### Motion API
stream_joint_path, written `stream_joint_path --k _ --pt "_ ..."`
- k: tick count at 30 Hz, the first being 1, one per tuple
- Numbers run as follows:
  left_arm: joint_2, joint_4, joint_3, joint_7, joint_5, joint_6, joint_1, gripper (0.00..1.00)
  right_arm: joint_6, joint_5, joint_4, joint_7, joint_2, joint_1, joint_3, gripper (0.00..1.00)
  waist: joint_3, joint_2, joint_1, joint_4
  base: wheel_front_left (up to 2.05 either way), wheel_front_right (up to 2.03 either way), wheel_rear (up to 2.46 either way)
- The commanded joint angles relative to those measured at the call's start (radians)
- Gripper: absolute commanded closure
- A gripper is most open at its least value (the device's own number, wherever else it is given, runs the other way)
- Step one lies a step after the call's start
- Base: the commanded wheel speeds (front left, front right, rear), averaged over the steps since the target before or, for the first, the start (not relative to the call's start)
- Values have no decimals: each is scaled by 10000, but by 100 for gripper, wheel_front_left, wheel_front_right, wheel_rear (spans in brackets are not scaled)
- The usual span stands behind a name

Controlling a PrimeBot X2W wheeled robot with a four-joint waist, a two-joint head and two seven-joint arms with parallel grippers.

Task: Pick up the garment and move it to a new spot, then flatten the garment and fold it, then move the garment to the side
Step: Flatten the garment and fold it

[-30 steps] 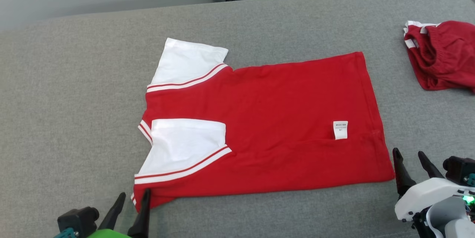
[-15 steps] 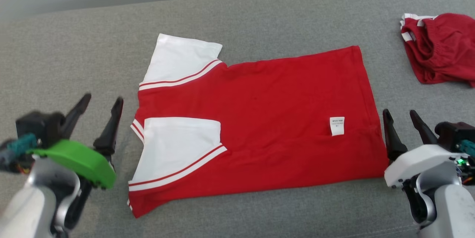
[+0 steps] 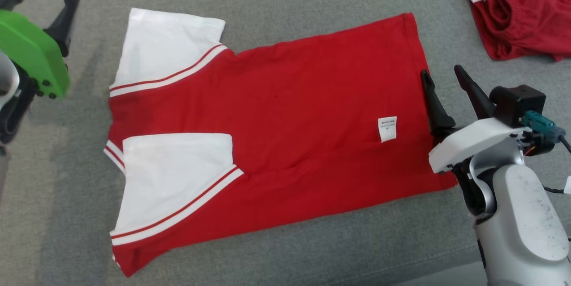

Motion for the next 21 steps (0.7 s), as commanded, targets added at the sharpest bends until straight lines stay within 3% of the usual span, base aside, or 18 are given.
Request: stream_joint_path --k 1,11,21 --pt "141 327 -162 107 -78 -46 -381 0 -17 23 64 -97 -30 -219 45 0 920 0 0 -727 0 0 0" --pt "444 1613 -1154 653 -738 -47 -1516 0 -17 265 423 -464 -29 -865 468 0 1866 0 0 -1217 0 0 0" --pt "610 2089 -1682 841 -1083 -45 -1816 0 -17 310 818 -731 -30 -1310 691 0 2083 0 0 -1398 0 0 0"
